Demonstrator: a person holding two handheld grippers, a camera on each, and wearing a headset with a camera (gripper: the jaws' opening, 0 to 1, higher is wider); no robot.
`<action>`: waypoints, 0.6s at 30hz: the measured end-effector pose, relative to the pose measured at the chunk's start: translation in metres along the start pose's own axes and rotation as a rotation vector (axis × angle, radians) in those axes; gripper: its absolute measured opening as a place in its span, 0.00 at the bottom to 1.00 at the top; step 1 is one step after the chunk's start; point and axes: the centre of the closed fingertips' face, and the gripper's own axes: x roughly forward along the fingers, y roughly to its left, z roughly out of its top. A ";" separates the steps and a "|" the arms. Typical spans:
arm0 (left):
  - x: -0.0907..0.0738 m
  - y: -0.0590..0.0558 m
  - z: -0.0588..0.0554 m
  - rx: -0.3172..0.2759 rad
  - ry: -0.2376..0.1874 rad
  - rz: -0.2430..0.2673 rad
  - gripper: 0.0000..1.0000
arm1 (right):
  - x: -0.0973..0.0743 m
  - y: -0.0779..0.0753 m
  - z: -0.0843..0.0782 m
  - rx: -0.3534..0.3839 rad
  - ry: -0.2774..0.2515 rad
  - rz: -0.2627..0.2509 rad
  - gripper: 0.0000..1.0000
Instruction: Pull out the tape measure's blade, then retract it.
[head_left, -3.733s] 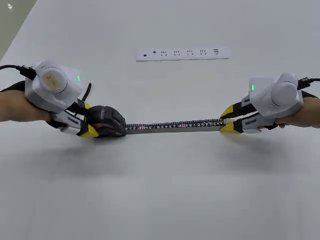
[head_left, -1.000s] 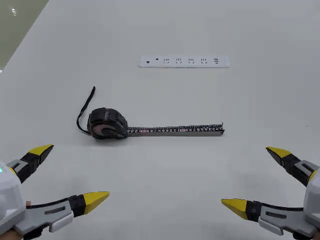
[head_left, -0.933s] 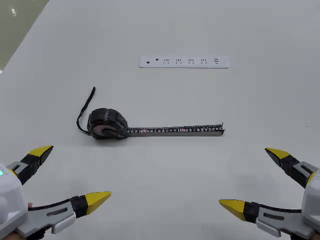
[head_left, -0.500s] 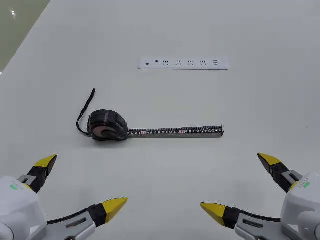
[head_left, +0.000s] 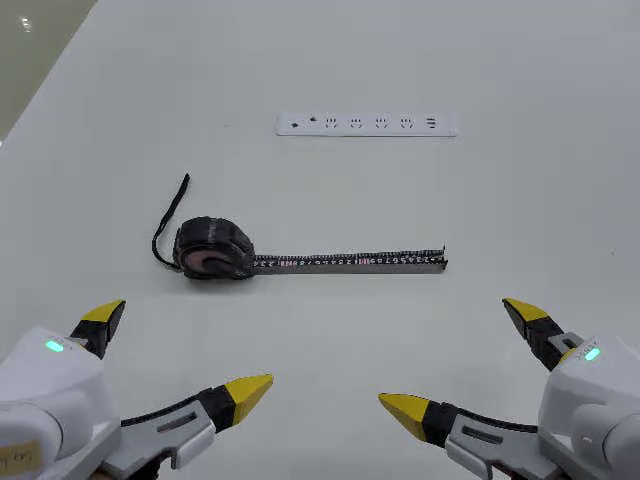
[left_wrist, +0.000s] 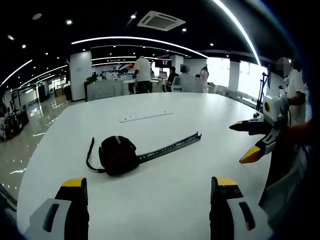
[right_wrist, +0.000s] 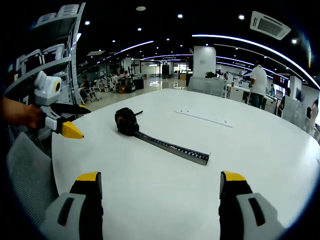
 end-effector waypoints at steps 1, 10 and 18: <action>0.000 0.001 0.001 -0.003 0.002 0.013 1.00 | 0.000 0.000 0.000 -0.001 0.002 -0.002 1.00; 0.000 0.000 0.001 -0.033 0.007 0.054 1.00 | -0.002 -0.003 -0.002 0.007 0.006 -0.013 1.00; 0.000 -0.001 0.002 -0.032 0.002 0.062 1.00 | -0.003 -0.002 -0.001 0.012 0.006 -0.015 1.00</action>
